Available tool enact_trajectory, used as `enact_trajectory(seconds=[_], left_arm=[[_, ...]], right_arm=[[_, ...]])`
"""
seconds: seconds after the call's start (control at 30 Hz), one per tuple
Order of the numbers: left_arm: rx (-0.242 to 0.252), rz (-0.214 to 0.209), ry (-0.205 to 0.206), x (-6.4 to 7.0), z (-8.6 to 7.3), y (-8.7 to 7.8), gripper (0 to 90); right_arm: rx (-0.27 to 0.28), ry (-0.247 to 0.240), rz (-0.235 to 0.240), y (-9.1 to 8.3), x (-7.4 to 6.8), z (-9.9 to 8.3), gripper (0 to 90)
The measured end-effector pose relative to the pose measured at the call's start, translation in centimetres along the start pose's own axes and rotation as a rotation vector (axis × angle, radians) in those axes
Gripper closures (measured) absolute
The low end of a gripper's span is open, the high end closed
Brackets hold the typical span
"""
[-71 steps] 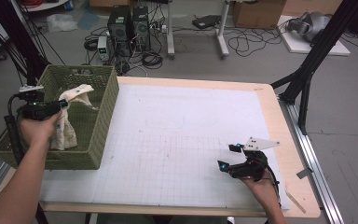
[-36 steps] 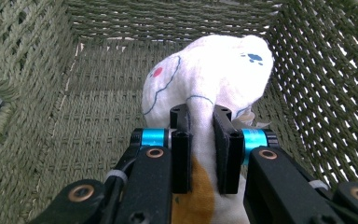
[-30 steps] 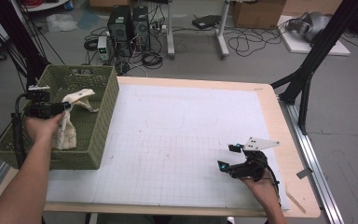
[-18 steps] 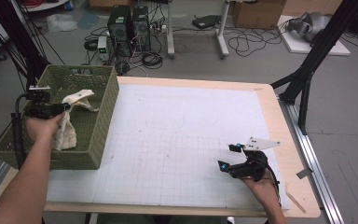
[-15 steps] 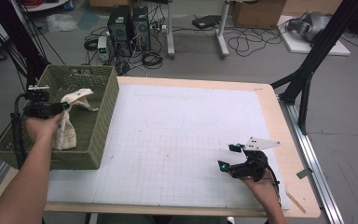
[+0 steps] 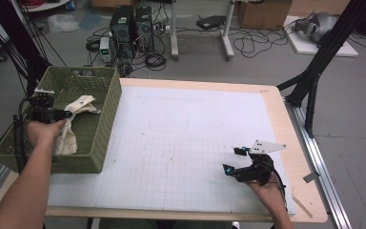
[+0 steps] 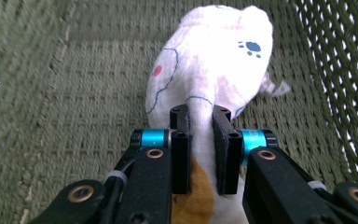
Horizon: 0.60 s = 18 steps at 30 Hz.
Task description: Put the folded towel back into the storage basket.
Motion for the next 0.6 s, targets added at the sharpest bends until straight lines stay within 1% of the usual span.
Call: enact_trajectory(seconds=[0.07, 0.2, 0.27, 0.33, 0.4, 0.5, 0.6], left_arm=[[-0.029, 0.004, 0.003, -0.01, -0.13, 0.17, 79.4], [-0.054, 0.0, -0.004, 0.01, -0.27, 0.42, 79.3], [-0.076, -0.002, -0.007, 0.02, -0.39, 0.59, 79.1], [-0.09, -0.007, -0.011, 0.07, -0.47, 0.75, 79.0], [-0.105, -0.025, -0.007, 0.15, -0.57, 0.87, 78.8], [-0.092, -0.032, 0.001, 0.23, -0.54, 0.85, 75.8], [-0.078, -0.051, -0.003, 0.28, -0.49, 0.85, 67.7]], right_arm=[[-0.001, 0.001, 0.0, -0.01, 0.01, 0.0, 15.9], [-0.001, -0.002, -0.001, 0.04, 0.0, 0.01, 15.9], [-0.001, -0.004, -0.002, 0.02, 0.0, 0.01, 15.9], [0.0, -0.001, 0.0, 0.03, 0.0, 0.01, 15.9], [0.0, -0.001, 0.0, 0.01, 0.0, 0.01, 15.9], [0.0, -0.002, 0.0, 0.01, 0.01, 0.01, 15.9], [0.001, -0.001, 0.0, -0.01, -0.02, 0.02, 15.9]])
Point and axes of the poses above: each handheld gripper's, and its own axes: y roughly forward along the jaws, z roughly out of its top, x roughly to its right, the point moved 3 cm from there along y, roughly forward along the jaws, and after that the axes turned 7 degrees about -x, right-handed, at the moved point
